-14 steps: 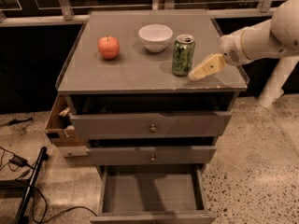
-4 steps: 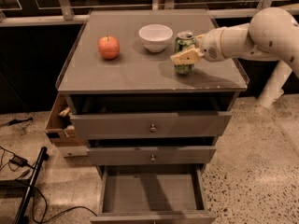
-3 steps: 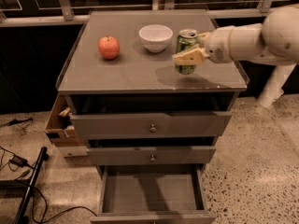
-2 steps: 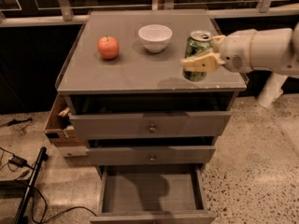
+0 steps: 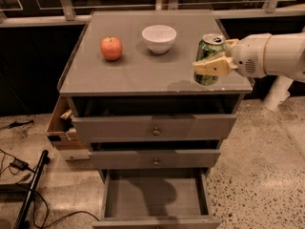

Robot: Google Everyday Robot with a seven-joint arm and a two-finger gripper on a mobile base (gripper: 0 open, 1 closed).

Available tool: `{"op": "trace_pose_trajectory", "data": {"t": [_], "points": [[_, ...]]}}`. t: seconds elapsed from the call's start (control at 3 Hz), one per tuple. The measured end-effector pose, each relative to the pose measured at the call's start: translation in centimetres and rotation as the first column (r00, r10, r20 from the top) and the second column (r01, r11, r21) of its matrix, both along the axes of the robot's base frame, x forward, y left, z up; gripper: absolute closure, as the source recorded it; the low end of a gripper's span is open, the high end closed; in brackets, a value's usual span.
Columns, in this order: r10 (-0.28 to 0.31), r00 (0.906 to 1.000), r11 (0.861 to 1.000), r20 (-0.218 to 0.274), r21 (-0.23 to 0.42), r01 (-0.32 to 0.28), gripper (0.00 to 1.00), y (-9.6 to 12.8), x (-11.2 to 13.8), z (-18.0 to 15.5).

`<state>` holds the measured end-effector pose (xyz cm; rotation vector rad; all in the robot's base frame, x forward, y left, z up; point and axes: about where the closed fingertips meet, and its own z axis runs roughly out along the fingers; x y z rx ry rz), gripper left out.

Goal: Place green can into bottom drawer

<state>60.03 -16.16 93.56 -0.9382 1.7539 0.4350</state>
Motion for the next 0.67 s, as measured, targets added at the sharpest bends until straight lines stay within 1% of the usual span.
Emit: {"op": "trace_pose_trajectory", "data": {"t": [0.33,0.67], "points": [[0.035,0.9992,0.999,-0.019,-0.006,-0.035,1.0,-0.3,-3.9,0.0],[0.097,0.9942,0.994,-0.046,0.053,-0.095,1.0,-0.8,-11.1,-1.9]]}}
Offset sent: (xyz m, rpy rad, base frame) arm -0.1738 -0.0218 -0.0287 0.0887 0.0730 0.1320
